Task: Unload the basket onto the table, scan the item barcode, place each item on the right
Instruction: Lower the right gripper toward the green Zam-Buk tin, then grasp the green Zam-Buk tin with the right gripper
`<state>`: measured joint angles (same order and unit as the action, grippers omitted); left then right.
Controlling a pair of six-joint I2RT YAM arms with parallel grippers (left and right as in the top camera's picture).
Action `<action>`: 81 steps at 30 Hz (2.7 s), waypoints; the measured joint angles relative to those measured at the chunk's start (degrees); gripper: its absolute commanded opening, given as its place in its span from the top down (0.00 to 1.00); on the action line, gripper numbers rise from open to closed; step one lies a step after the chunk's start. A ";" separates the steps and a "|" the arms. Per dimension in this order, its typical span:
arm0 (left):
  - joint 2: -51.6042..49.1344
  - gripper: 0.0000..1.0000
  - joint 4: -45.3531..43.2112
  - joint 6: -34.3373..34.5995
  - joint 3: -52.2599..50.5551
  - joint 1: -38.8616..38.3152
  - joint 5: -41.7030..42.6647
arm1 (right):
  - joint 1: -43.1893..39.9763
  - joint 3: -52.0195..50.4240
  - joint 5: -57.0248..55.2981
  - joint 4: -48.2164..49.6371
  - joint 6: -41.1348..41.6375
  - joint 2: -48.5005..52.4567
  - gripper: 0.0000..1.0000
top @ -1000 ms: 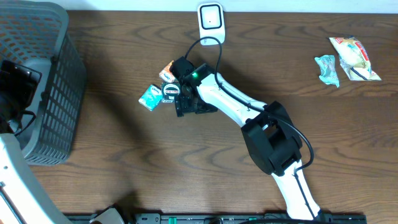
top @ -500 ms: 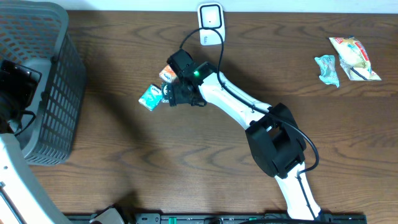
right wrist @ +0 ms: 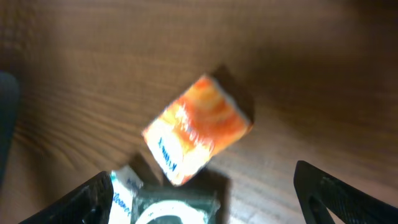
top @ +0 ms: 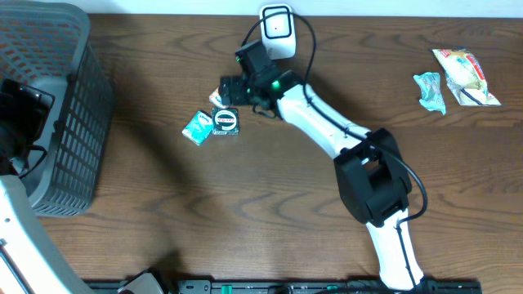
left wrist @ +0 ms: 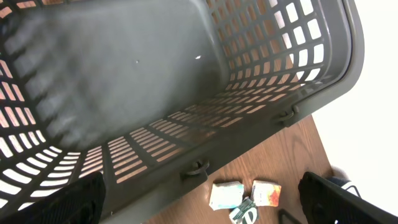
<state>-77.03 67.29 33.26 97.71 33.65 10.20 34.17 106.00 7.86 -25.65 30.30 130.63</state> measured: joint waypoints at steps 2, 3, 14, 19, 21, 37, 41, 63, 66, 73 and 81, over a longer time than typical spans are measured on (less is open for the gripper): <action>0.00 0.02 0.00 0.00 0.00 0.00 0.00 | -1.01 0.00 1.18 1.49 0.02 0.00 0.09; 0.00 0.02 0.00 0.00 0.00 0.00 0.00 | -1.44 0.00 1.66 2.16 0.00 0.00 0.09; 0.00 0.02 0.00 0.00 0.00 0.00 0.00 | -0.42 0.00 2.89 3.91 -1.44 0.07 0.09; 0.00 0.02 0.00 0.00 0.00 0.00 0.00 | 1.27 0.00 2.89 3.02 -1.75 0.57 0.12; 0.00 0.02 0.00 0.00 0.00 0.00 0.00 | 1.79 0.00 2.91 2.16 -2.01 0.92 0.12; 0.00 0.02 0.00 0.00 0.00 0.00 0.00 | 3.32 0.00 -3.13 -6.36 -3.82 3.50 0.13; 0.00 0.02 0.00 0.00 0.00 0.00 0.00 | 3.32 0.00 -3.65 -6.78 -3.82 3.58 0.11; 0.00 0.02 0.00 0.00 0.00 0.00 0.00 | 3.63 0.00 1.36 -3.21 -5.31 3.56 0.10; 0.00 0.03 0.00 0.00 0.00 0.00 0.00 | 4.39 0.00 1.40 -3.19 -6.47 3.56 0.10; 0.00 0.03 0.00 0.00 0.00 0.00 0.00 | 6.58 0.00 1.42 -2.34 -8.50 3.56 0.10; 0.00 0.02 0.00 0.00 0.00 0.00 0.00 | 7.28 0.00 0.59 -3.50 -9.92 3.58 0.11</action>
<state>-77.03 67.29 33.26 97.71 33.65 10.20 41.45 106.00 8.45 -29.15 20.38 134.21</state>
